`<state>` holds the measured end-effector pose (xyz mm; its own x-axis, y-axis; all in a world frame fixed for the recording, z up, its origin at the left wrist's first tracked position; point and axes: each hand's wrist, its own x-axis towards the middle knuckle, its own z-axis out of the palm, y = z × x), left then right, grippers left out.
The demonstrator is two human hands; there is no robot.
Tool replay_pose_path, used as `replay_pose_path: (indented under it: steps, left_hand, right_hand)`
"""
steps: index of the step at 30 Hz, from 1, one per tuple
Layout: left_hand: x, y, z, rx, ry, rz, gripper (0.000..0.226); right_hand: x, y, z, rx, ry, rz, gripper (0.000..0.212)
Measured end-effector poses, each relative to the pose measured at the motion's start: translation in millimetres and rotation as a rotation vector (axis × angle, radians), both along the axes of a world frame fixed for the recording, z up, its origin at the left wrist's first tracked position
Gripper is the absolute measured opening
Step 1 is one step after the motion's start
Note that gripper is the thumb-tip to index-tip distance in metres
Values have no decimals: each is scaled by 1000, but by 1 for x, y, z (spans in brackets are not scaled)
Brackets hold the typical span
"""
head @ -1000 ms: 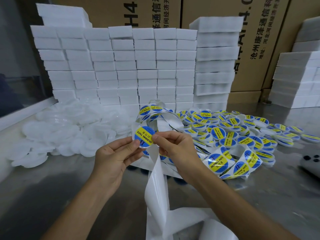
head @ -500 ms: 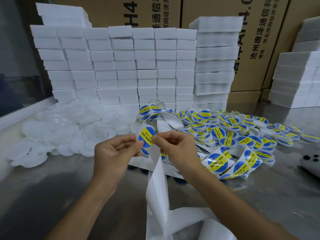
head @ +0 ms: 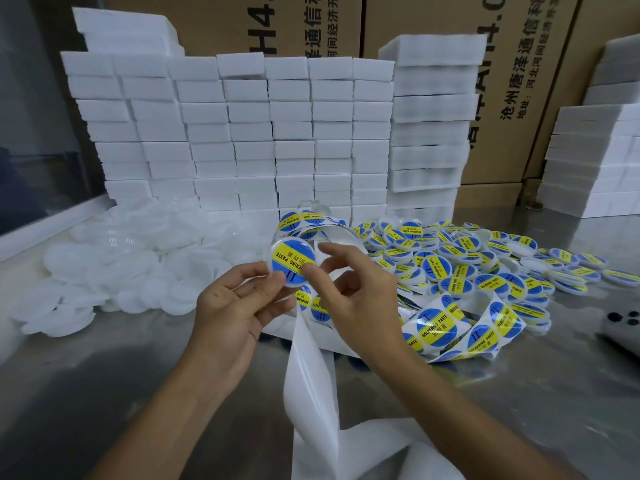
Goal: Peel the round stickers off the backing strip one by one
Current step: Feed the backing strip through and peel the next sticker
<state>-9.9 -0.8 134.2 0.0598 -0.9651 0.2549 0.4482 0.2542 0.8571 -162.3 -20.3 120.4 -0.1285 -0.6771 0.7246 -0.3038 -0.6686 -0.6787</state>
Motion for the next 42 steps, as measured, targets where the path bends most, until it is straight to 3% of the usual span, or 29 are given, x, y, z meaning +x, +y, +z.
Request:
replay_pose_path:
  steps: [3, 7, 10, 14, 17, 20, 25, 28, 30, 33, 39, 42]
  left_hand:
    - [-2, 1, -3, 16, 15, -52, 23]
    - [-3, 1, -3, 3, -12, -59, 17]
    - [-5, 1, -4, 3, -42, -71, 23]
    - [-4, 2, -6, -6, -28, -71, 36]
    - [-6, 4, -8, -77, -153, -100, 41]
    - [-5, 2, -9, -100, -242, -123, 52]
    - [-1, -1, -10, -80, -185, -146, 31]
    - [0, -3, -10, -35, -121, -106, 25]
    - [1, -4, -9, -13, -123, -77, 22]
    - [3, -5, -10, 12, -185, 14, 21]
    - [-5, -2, -12, -36, -286, 117, 18]
    - [-7, -1, -14, -81, -328, 54, 15]
  right_hand:
    - [6, 1, -2, 26, 20, 82, 38]
    - [4, -1, 1, 84, -102, 122, 12]
    - [1, -2, 0, 126, -140, 115, 11]
    - [2, 1, 0, 214, -97, 144, 32]
    - [1, 0, -1, 254, -72, 52, 54]
    - [-1, -1, 1, 257, -85, 15, 62]
    - [-4, -3, 2, 242, -110, 155, 40]
    - [-5, -1, 3, 211, -82, 257, 12]
    - [-3, 1, 2, 215, -6, 325, 30]
    - [0, 1, -2, 293, 89, 380, 38]
    - [0, -2, -4, 286, -18, 328, 16]
    - [2, -4, -8, 284, -59, 323, 9]
